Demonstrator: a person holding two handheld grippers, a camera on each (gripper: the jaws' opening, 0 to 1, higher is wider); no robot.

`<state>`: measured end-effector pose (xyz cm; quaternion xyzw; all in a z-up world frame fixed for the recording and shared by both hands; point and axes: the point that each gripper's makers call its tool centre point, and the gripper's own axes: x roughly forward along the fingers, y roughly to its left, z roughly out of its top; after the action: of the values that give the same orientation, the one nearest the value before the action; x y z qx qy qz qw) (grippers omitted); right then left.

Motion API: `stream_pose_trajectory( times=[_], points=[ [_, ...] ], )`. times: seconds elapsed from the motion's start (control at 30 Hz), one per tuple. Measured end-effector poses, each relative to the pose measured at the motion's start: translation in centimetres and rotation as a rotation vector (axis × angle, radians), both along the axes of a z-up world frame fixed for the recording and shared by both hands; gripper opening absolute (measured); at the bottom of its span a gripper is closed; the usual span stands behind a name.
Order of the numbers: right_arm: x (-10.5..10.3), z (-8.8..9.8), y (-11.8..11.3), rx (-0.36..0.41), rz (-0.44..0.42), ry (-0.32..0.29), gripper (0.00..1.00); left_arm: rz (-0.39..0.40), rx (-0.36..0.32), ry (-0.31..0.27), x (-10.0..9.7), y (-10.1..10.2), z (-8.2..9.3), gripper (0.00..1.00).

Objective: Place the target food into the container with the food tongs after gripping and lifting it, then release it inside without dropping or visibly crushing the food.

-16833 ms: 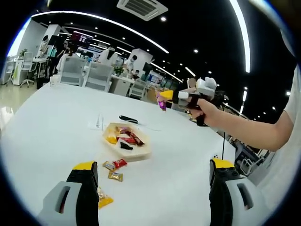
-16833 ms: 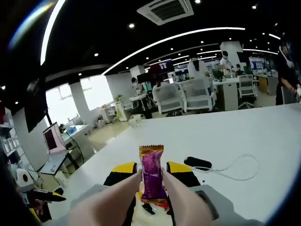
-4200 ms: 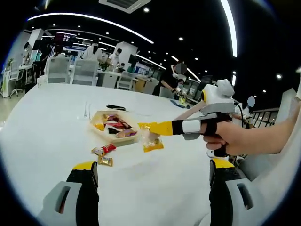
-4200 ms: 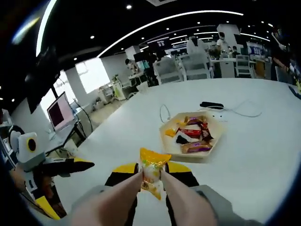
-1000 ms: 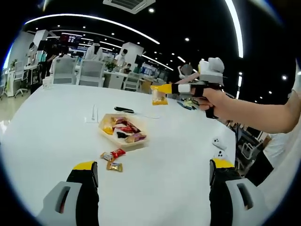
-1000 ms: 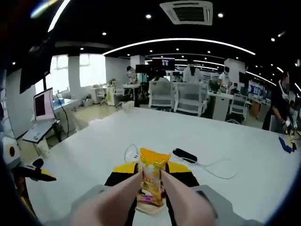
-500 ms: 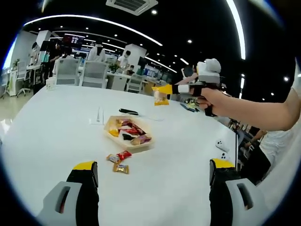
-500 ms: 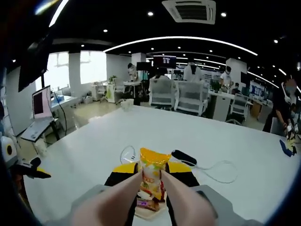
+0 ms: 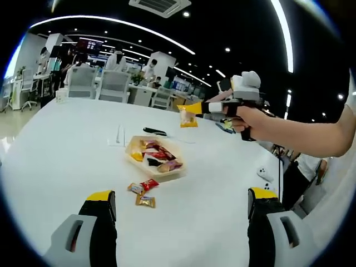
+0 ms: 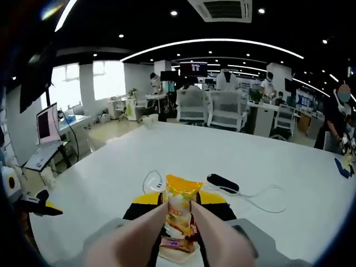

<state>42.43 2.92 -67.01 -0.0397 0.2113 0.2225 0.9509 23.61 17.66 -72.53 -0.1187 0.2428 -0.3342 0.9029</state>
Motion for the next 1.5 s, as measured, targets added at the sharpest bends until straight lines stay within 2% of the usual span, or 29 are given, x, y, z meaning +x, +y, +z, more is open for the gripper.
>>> stream_pose_trajectory(
  times=[0.07, 0.37, 0.9, 1.33, 1.5],
  points=[
    [0.1, -0.5, 0.2, 0.027, -0.007, 0.022, 0.23, 0.0, -0.003, 0.001, 0.1, -0.1, -0.1, 0.99],
    [0.2, -1.4, 0.3, 0.042, -0.024, 0.041, 0.23, -0.004, 0.005, 0.016, 0.1, 0.0, -0.4, 0.99],
    [1.0, -0.9, -0.6, 0.101, -0.066, 0.039, 0.27, 0.015, 0.012, 0.022, -0.1, 0.5, -0.5, 0.99],
    [-0.3, -1.9, -0.6, 0.098, -0.066, 0.055, 0.28, 0.007, 0.014, 0.028, -0.4, 0.2, -0.6, 0.99],
    [-1.1, -2.5, -0.1, 0.096, -0.049, 0.066, 0.28, -0.004, -0.006, 0.033, -0.5, -0.1, -0.6, 0.99]
  ],
)
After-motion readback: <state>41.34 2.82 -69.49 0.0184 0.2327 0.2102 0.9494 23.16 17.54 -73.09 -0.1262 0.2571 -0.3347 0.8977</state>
